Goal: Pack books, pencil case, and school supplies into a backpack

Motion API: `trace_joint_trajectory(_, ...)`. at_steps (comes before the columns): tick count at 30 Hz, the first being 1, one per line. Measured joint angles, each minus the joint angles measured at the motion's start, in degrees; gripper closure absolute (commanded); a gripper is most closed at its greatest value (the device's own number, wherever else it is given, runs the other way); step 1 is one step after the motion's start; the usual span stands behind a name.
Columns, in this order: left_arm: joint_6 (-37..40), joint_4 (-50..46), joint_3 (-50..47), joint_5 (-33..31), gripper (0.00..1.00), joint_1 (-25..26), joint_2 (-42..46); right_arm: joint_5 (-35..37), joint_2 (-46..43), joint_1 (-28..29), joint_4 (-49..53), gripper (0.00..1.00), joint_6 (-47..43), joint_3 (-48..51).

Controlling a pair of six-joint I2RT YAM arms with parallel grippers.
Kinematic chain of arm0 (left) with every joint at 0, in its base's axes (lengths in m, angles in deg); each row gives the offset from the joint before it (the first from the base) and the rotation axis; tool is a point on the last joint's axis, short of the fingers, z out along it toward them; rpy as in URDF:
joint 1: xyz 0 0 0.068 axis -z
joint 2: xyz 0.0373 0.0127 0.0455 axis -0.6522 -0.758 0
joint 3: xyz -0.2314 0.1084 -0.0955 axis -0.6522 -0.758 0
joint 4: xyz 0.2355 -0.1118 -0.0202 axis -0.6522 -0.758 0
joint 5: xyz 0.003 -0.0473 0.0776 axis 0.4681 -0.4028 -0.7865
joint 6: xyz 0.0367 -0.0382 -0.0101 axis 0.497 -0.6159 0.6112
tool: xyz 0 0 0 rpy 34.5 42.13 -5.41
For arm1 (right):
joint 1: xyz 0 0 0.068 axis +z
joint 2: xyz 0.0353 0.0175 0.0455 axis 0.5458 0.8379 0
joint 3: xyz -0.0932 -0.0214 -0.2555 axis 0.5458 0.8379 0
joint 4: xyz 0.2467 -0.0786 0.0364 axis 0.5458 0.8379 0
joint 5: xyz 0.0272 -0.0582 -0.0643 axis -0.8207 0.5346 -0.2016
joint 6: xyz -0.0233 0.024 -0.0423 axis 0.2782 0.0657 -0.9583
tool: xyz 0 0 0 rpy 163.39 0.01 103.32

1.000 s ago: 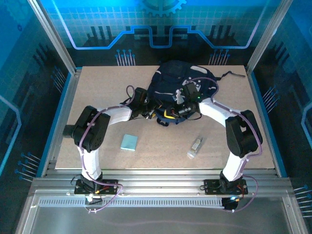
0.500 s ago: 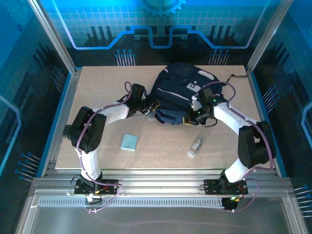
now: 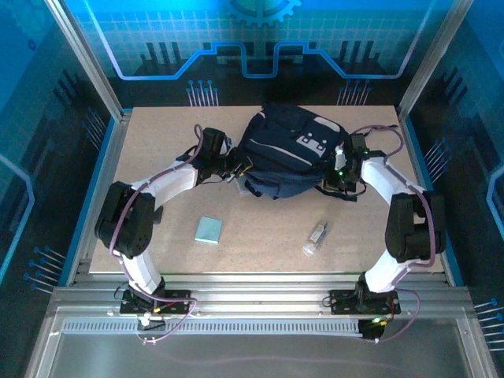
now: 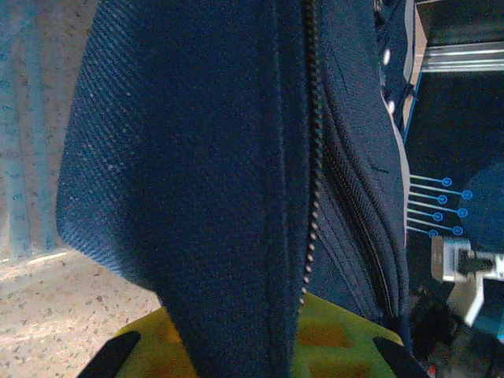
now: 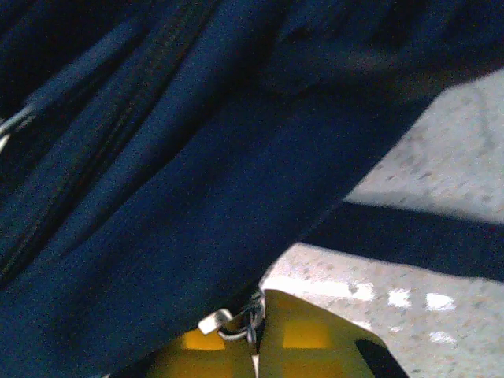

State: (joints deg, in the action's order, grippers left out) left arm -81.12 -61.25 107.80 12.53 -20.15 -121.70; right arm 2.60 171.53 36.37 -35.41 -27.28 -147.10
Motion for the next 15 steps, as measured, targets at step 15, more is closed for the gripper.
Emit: trace_joint_trajectory(15, 1.40, -0.94, 0.00, 0.39, 1.00, -0.52, 1.01, -1.97, 7.13, -2.97, -0.96, 1.00, -3.30, -6.16)
